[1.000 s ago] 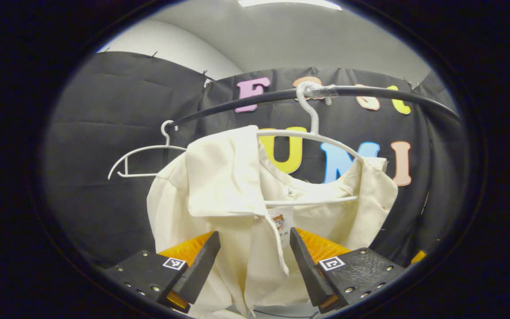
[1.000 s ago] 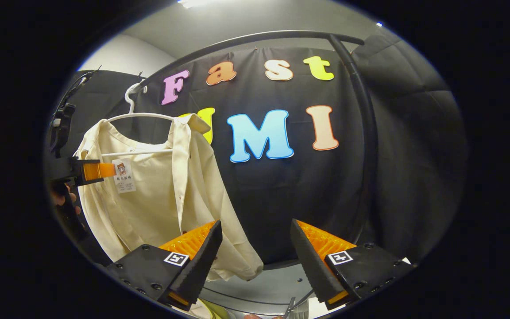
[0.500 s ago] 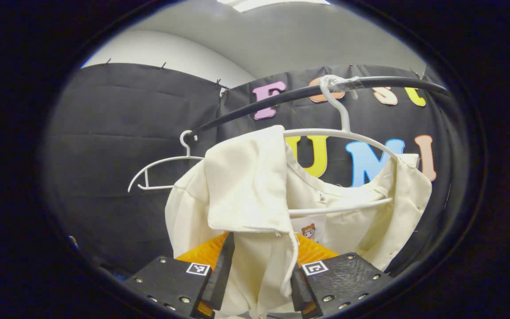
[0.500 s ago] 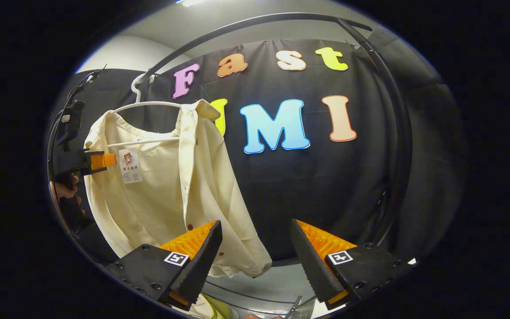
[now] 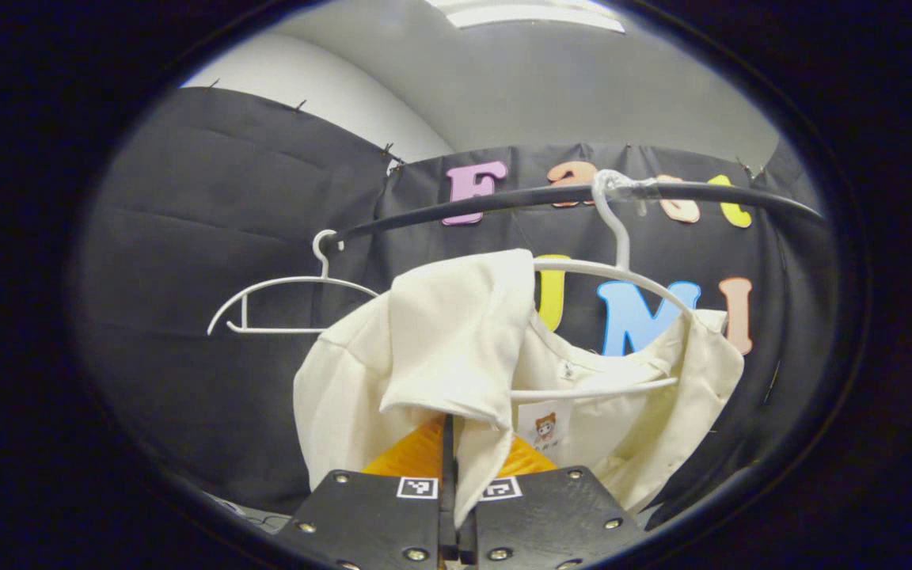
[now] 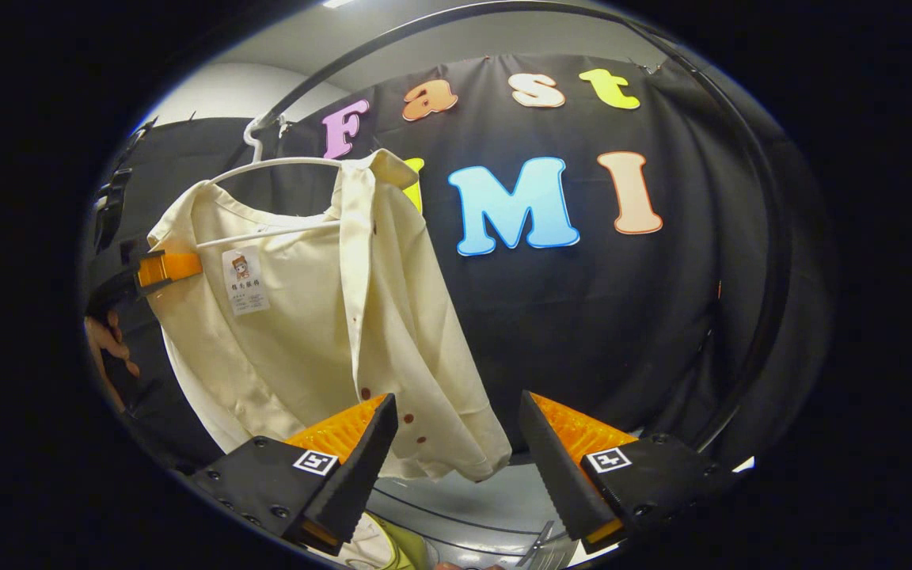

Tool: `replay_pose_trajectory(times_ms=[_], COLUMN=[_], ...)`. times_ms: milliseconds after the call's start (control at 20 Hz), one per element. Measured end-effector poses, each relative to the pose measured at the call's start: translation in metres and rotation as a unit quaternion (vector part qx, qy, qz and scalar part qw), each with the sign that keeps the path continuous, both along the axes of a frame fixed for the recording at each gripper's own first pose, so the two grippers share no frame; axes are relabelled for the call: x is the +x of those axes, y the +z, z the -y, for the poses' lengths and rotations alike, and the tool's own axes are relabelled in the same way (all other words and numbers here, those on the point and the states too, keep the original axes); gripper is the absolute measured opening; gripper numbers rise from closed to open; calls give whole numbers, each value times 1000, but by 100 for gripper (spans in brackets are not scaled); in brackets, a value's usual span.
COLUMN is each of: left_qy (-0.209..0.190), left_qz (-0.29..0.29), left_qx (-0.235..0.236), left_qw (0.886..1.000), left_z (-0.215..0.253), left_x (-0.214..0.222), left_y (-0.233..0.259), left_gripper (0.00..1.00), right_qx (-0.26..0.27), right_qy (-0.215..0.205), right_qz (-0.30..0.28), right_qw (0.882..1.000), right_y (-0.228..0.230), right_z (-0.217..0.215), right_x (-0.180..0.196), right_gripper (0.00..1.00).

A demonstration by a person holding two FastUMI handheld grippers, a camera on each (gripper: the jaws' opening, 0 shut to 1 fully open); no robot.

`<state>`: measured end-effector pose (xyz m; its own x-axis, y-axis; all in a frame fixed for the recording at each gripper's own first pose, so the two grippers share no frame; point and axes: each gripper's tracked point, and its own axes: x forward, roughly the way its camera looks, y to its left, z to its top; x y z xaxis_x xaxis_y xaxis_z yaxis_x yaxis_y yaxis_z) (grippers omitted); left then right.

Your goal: Grasp the clothes on the hanger with both hands and then place them into the laundry hamper below.

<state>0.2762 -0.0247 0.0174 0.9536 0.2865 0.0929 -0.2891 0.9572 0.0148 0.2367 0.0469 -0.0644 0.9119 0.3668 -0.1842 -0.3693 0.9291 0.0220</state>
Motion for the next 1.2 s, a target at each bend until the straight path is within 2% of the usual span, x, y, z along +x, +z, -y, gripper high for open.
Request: replay_pose_trajectory(times_ms=[200,450,700,850,950,1200], left_qy=[-48,-112,-156,-174,-178,-191], left_qz=[-7,-7,-4,-1,7,18], left_qx=[-9,-19,-54,-83,-85,-61], left_qw=[999,994,986,981,980,979], left_z=[6,11,-1,-10,-13,-13], left_x=[-13,-24,-29,-28,-25,-40], left_y=[7,21,32,36,41,50], left_gripper=[2,3,2,3,4,2], right_qx=[7,43,56,42,29,2], right_qy=[-5,-26,-21,-9,-9,-53], right_qz=[11,55,86,91,93,114], right_qw=[1000,997,994,995,995,992], right_y=[15,62,99,104,105,105], right_z=[-24,-53,-84,-108,-117,-113], right_x=[0,9,28,44,51,83], right_gripper=[98,98,98,95,98,98])
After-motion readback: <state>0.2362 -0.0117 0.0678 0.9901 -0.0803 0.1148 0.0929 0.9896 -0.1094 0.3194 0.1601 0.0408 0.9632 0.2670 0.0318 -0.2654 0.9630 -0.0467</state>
